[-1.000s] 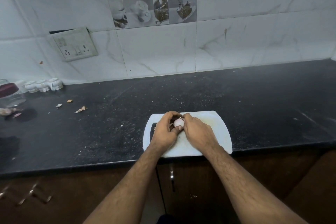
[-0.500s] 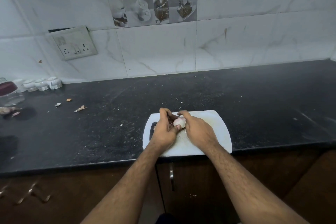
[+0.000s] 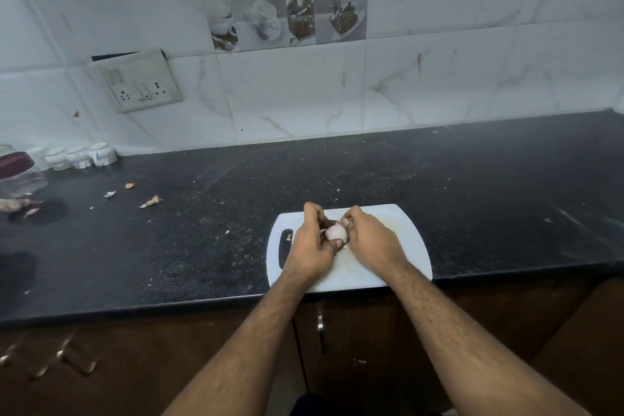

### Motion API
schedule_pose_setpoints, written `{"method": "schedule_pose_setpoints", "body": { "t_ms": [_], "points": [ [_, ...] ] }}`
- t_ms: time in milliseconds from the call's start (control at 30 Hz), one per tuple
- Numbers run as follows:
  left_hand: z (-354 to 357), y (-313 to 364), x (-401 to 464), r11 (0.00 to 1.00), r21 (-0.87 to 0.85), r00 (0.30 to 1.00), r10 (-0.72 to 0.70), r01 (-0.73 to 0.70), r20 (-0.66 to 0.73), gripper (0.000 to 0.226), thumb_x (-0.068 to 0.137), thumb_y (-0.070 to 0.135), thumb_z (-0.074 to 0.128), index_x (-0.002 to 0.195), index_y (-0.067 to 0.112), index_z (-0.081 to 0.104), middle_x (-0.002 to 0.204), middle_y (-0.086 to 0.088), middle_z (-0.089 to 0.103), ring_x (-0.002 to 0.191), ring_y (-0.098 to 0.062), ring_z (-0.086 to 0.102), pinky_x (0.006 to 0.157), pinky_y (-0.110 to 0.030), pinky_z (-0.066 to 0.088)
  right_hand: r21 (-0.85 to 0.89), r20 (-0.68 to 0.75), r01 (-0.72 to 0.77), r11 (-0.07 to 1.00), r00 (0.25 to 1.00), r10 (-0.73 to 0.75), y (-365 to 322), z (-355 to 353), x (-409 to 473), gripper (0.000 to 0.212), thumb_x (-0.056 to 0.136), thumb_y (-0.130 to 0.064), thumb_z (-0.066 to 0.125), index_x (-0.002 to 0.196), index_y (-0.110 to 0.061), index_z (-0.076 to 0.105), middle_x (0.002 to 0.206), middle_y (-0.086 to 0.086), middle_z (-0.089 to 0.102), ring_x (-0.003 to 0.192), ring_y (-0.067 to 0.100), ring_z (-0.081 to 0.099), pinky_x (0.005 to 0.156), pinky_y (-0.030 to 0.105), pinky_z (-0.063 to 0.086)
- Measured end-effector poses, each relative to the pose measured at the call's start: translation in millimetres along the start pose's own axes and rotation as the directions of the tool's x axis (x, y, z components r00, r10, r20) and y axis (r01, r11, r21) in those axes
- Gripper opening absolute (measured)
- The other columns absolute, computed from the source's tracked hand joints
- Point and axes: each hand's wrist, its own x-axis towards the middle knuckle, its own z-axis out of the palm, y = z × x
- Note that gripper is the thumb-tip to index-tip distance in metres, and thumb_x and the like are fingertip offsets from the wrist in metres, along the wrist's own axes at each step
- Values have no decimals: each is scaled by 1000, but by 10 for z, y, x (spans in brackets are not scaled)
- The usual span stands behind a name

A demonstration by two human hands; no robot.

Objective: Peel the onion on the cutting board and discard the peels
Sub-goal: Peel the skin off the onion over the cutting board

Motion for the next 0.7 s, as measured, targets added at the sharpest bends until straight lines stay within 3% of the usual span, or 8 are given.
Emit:
{"method": "schedule_pose_setpoints", "body": {
  "t_ms": [67, 233, 400, 500, 600, 700],
  "points": [
    [15, 20, -36, 998, 67, 1000, 21, -21, -6, 44, 89, 3, 68, 102, 26, 33, 96, -2, 63, 95, -26, 68, 86, -50, 56, -51, 22, 1, 999, 1000, 0, -23, 8, -2, 17, 103, -37, 30, 96, -30, 43, 98, -9, 60, 86, 18, 59, 67, 37, 41],
    [-12, 87, -57, 995, 91, 1000, 28, -28, -1, 44, 87, 1, 69, 103, 23, 33, 96, -6, 61, 94, -32, 64, 84, -53, 54, -109, 2, -14, 994, 1000, 14, -75, 3, 6, 17, 105, -30, 31, 100, -22, 45, 92, -5, 60, 84, 20, 57, 68, 38, 40],
    [-7, 73, -60, 998, 69, 1000, 12, -11, -13, 46, 86, -3, 69, 105, 22, 35, 90, 10, 60, 88, -21, 65, 80, -39, 54, -92, -44, -98, 991, 995, 94, -125, 61, 28, 20, 107, -31, 32, 99, -20, 47, 89, -4, 61, 82, 22, 55, 67, 37, 38],
    [1, 54, -55, 998, 64, 1000, -5, 7, -29, 48, 85, -2, 71, 106, 21, 35, 94, 9, 62, 91, -19, 67, 78, -28, 53, -95, -60, -120, 988, 992, 114, -139, 57, 27, 22, 106, -32, 32, 98, -19, 47, 88, -2, 64, 81, 23, 57, 68, 38, 40],
    [3, 93, -61, 998, 52, 998, -33, 35, -48, 49, 84, 1, 76, 106, 17, 35, 97, 10, 62, 85, 6, 63, 72, -10, 48, -79, -71, -118, 990, 991, 112, -147, 53, 16, 20, 106, -31, 32, 98, -19, 47, 89, -3, 63, 80, 22, 58, 67, 38, 40],
    [3, 106, -64, 998, 34, 996, -45, 48, -83, 53, 78, 2, 76, 102, 21, 33, 99, 4, 65, 77, 11, 61, 66, -11, 49, -67, -95, -104, 992, 991, 98, -183, 32, -6, 15, 105, -27, 34, 99, -20, 46, 96, -3, 63, 82, 20, 58, 67, 38, 42]
  ]
}}
